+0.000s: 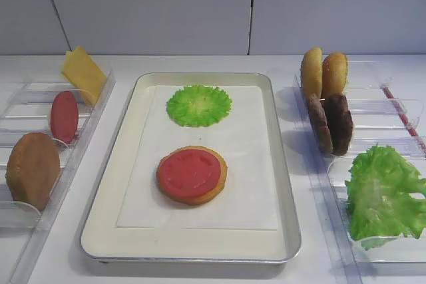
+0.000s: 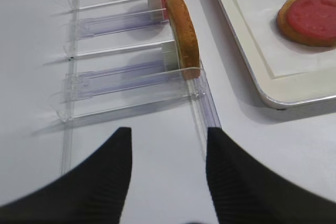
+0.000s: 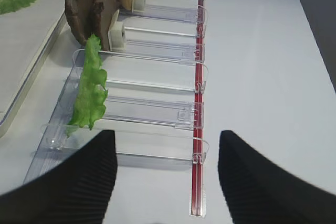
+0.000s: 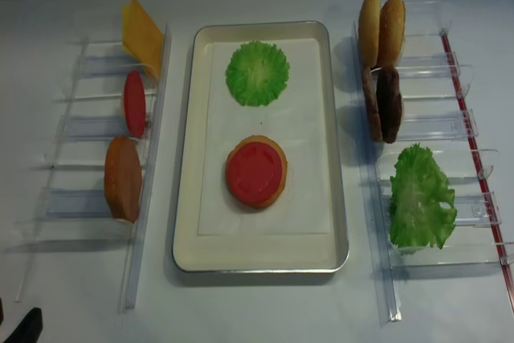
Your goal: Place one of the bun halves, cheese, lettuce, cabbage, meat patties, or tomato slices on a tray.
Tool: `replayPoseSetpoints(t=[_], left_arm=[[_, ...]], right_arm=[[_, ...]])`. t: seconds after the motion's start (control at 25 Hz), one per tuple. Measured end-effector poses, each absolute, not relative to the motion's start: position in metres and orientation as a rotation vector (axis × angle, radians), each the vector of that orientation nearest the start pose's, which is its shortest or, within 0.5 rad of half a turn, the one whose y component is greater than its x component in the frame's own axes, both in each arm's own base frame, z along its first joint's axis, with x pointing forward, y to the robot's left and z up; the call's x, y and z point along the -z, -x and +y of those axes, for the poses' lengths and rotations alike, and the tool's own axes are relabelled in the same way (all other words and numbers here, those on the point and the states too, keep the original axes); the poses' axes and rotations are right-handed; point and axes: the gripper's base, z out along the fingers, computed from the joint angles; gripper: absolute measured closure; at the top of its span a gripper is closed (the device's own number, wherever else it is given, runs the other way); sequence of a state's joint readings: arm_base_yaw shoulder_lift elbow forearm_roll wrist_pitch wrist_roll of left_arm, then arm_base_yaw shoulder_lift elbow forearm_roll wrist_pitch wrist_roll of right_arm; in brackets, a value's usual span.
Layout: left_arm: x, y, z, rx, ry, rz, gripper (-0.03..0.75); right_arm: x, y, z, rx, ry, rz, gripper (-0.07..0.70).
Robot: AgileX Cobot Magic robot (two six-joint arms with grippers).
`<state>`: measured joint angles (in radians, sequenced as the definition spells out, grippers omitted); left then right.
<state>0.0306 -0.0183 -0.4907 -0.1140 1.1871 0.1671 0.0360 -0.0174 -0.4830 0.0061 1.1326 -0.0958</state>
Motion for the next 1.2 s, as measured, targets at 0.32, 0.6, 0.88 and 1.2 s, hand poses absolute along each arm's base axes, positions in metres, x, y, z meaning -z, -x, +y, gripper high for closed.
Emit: replayPoseSetpoints(t=[0.32, 0.6, 0.88, 1.2], left_arm=[[-0.265, 0.012, -0.005, 0.018, -0.024, 2.158, 0.408], [-0.265, 0.012, 0.001, -0.012, 0.095, 2.156, 0.408], [-0.265, 0.012, 0.001, -0.009, 0.099, 2.156, 0.408], [-0.265, 0.012, 0.001, -0.009, 0.099, 2.156, 0.408]], right_arm=[[-0.267, 0.009, 0.000, 0.028, 0.140, 2.111, 0.188], [-0.267, 0.009, 0.000, 0.028, 0.140, 2.111, 0.188], [-0.267, 0.009, 0.000, 0.027, 0.138, 2.111, 0.188], [-0.267, 0.009, 0.000, 0.027, 0.138, 2.111, 0.188]])
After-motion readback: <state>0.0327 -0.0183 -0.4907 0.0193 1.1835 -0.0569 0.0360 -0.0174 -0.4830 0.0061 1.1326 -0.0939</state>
